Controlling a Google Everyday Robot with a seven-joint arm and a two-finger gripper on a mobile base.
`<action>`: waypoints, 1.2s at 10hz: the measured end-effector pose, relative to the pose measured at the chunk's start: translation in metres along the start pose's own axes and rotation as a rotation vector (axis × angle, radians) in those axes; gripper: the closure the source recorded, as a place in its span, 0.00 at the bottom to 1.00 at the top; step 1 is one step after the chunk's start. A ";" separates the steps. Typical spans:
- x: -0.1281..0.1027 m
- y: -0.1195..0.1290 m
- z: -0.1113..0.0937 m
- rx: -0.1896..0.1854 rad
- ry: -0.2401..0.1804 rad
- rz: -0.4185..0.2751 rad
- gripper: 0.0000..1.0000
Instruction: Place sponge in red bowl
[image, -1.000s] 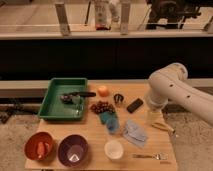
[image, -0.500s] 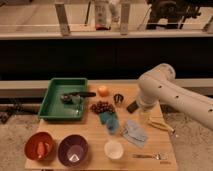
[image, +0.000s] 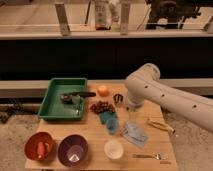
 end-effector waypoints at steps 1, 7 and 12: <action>-0.015 -0.006 0.004 -0.001 -0.001 -0.026 0.20; -0.054 -0.021 0.020 -0.020 0.005 -0.110 0.20; -0.081 -0.027 0.033 -0.038 0.019 -0.188 0.20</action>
